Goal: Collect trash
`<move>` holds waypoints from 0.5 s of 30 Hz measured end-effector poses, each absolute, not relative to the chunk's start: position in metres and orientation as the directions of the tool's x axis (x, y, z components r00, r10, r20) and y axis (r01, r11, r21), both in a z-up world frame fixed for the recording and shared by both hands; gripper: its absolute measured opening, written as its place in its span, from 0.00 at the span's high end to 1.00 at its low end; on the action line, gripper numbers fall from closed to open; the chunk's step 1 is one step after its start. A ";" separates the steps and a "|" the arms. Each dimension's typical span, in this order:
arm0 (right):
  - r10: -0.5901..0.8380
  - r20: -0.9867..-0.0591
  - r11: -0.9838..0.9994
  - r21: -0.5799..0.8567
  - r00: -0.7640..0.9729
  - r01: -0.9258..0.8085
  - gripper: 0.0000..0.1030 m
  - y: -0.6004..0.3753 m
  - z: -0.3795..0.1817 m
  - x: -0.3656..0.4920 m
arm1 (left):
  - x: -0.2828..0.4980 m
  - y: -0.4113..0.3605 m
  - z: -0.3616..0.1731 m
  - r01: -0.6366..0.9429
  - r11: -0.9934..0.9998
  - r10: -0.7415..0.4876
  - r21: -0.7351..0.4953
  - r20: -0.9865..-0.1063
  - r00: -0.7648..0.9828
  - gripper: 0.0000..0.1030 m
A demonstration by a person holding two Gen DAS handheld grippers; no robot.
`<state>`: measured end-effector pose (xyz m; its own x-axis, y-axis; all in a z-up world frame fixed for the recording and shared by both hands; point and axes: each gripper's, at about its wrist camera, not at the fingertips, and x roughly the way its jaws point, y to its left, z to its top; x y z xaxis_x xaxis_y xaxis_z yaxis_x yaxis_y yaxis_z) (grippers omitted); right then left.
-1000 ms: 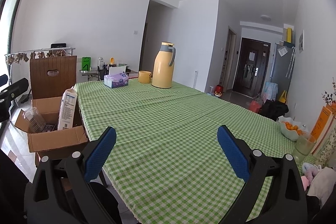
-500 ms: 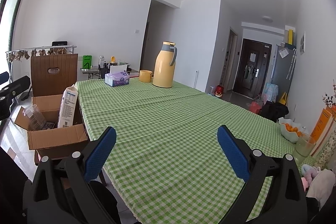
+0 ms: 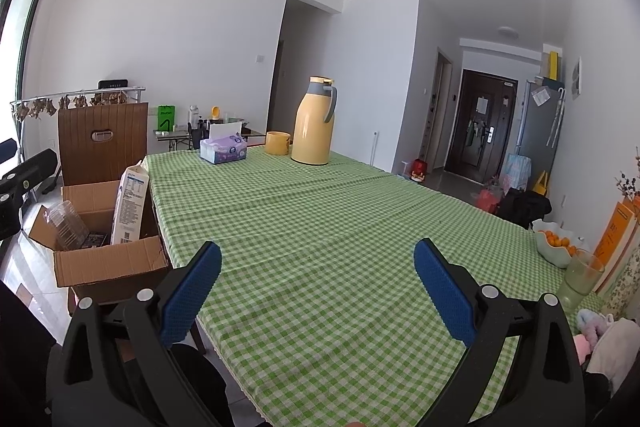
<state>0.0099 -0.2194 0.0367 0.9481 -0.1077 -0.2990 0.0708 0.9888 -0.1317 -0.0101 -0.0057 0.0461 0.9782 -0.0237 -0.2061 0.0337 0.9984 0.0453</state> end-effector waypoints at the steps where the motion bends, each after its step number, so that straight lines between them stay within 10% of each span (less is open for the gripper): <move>1: -0.106 -0.299 0.989 -0.131 0.948 0.070 0.10 -0.219 0.037 0.010 | -0.010 -0.006 0.046 0.033 0.998 -0.023 0.044 -0.209 0.978 0.07; 15: -0.108 -0.316 0.990 -0.124 0.943 0.072 0.10 -0.224 0.032 0.019 | 0.000 0.000 0.042 0.042 0.999 -0.047 -0.023 -0.233 0.971 0.07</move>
